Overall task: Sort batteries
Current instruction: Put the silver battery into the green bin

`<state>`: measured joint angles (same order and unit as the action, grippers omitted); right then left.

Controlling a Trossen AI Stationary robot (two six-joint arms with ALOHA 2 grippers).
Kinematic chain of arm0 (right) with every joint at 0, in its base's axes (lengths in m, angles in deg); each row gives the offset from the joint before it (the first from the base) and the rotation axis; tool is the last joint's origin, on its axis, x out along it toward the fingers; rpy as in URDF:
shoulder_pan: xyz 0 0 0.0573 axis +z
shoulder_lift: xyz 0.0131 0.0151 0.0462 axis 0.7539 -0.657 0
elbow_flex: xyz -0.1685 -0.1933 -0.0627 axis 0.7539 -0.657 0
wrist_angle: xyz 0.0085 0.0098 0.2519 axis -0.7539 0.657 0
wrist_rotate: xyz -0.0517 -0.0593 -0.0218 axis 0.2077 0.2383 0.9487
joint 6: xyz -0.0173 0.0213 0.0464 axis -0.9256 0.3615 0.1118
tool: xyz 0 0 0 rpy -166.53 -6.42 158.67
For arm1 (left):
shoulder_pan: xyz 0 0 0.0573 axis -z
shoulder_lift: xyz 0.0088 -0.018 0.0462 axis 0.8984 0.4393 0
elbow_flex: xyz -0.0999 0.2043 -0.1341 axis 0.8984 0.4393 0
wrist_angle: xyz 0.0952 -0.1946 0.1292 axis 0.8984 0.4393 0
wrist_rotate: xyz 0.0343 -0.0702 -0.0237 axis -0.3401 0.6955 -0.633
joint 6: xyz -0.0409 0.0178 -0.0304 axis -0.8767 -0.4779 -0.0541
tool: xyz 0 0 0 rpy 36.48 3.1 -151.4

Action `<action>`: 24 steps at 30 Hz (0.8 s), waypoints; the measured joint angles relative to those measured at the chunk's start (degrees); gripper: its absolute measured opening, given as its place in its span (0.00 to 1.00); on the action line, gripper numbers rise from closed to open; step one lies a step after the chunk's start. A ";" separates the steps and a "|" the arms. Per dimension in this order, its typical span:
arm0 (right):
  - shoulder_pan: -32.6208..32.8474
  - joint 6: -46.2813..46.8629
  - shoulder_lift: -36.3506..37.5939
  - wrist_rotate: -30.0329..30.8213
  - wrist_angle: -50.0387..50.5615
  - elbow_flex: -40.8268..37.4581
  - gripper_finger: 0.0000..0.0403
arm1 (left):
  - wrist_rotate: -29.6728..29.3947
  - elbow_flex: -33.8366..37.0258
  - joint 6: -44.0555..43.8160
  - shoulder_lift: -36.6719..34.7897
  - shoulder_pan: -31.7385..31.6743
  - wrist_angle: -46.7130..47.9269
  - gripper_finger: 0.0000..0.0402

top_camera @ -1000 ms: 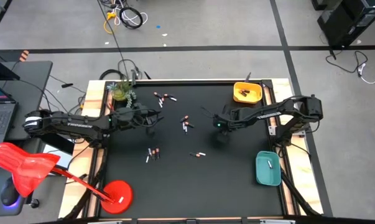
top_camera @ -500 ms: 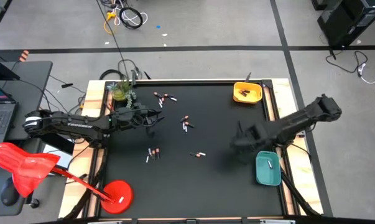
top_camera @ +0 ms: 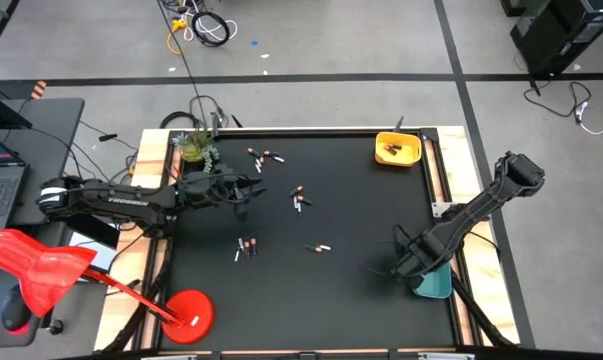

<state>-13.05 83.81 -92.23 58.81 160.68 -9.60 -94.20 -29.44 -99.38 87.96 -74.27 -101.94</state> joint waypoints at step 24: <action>-20.64 -54.07 -17.20 26.76 -52.17 3.37 0.34 | -1.05 0.00 1.09 0.02 0.00 -0.05 0.39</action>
<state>-33.69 29.74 -109.43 85.57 108.52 -6.23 -95.25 -29.44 -98.28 87.98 -74.27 -101.99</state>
